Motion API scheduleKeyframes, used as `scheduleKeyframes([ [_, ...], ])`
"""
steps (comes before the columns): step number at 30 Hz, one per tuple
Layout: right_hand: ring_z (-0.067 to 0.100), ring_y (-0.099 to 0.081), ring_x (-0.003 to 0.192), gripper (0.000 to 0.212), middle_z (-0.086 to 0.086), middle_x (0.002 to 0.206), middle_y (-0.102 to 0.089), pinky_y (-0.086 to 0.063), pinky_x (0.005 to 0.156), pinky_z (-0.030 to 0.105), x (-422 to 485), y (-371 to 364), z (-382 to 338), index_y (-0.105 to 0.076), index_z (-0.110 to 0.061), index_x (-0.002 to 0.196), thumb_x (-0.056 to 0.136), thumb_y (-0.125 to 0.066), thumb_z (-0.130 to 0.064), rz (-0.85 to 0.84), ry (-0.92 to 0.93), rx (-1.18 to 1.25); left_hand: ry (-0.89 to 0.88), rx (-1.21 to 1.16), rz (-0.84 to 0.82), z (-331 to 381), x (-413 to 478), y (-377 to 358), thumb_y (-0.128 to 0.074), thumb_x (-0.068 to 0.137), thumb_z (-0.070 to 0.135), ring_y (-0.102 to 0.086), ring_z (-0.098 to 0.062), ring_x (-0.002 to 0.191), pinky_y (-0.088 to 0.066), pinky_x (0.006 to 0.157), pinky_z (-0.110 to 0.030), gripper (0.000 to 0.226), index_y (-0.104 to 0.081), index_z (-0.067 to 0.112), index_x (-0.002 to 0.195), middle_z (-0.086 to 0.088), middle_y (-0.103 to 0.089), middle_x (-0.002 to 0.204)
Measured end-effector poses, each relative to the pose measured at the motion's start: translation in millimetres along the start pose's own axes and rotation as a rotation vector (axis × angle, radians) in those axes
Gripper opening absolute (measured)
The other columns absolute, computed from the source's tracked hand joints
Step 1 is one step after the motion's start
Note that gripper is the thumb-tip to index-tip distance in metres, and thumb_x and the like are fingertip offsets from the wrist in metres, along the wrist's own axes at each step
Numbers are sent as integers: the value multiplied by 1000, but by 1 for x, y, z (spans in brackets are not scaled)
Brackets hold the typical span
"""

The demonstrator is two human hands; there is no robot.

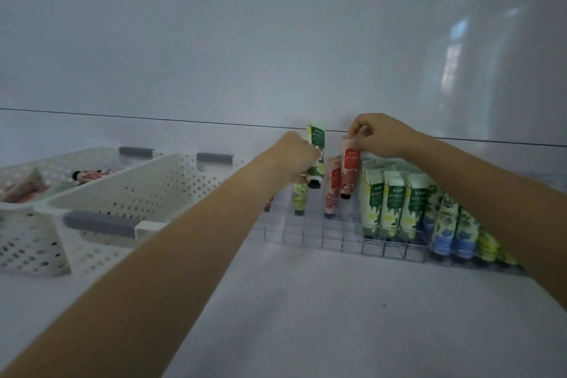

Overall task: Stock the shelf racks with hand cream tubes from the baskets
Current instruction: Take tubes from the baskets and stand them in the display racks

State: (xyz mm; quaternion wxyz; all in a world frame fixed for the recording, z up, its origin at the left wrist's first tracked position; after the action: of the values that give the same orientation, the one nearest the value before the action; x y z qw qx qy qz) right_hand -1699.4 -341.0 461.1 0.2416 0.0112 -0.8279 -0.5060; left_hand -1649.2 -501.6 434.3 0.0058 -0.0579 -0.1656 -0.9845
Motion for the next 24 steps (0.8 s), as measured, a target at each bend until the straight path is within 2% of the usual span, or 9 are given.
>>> scheduleKeyframes([
  [3,17,-49,90,4,4,100,-55,-35,74,26,3,-1,2,-57,-16,90,88,-60,-13,-51,-24,-25,-45,0,83,-20,0,-13,-45,94,8,-58,-23,78,-54,81,-37,23,-53,10,72,-7,-59,78],
  [5,12,-51,84,5,0,93,-57,-37,67,22,1,-2,2,-61,-16,89,87,-60,-12,-89,-17,-62,-64,-64,115,-33,-1,-18,-46,95,8,-55,-19,75,-51,87,-40,28,-52,16,69,-1,-56,72],
  [8,1,-50,66,12,-2,85,-62,-35,54,15,-3,-8,4,-69,-13,93,86,-59,-10,-161,-6,-162,-70,-121,120,-51,-2,-20,-45,96,9,-56,-14,74,-52,74,-32,21,-55,16,79,1,-58,77],
  [11,7,-54,72,16,3,96,-68,-41,64,21,-4,-10,2,-69,-11,95,88,-55,-13,-107,28,-192,-93,-147,93,-61,-5,-15,-44,97,9,-55,-12,72,-48,67,-25,22,-56,16,80,0,-59,81],
  [14,11,-53,89,23,4,110,-65,-40,79,24,-6,-9,-9,-65,-11,108,92,-53,-22,83,143,-112,-137,-155,56,-64,-13,-10,-44,97,9,-57,-10,74,-50,61,-19,21,-58,18,84,0,-62,84],
  [18,12,-55,98,37,2,118,-60,-40,82,21,-11,-15,-31,-58,-17,122,91,-55,-37,-26,195,40,-192,-199,-27,-63,-21,-8,-43,97,10,-60,-8,76,-53,61,-14,20,-60,20,91,4,-63,85],
  [21,2,-57,75,30,-8,92,-61,-39,60,3,-17,-17,-36,-60,-15,117,89,-59,-27,-69,206,65,-235,-205,-97,-61,-24,-11,-44,97,13,-61,-10,81,-53,80,-27,18,-61,20,96,5,-64,86],
  [22,0,-56,67,27,-10,85,-59,-38,52,1,-19,-14,-38,-61,-15,114,89,-60,-23,-67,202,83,-247,-215,-112,-60,-24,-11,-44,97,13,-62,-9,81,-53,81,-27,17,-61,19,98,5,-65,87],
  [24,0,-57,65,21,-9,85,-59,-42,52,6,-27,-6,-38,-61,-18,108,87,-62,-20,-67,191,110,-287,-188,-146,-60,-24,-13,-45,96,14,-64,-5,85,-54,80,-19,18,-61,16,106,5,-67,94],
])
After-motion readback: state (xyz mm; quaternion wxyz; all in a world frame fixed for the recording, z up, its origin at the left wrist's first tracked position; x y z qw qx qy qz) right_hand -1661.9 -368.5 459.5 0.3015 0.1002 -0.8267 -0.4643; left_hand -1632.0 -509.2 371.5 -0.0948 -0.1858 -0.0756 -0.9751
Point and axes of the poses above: each hand's wrist, its own x-axis towards the middle knuckle, its own y-axis out of the back of the hand, z = x × y, the point moved 1 cm from there along x, towards the middle knuckle
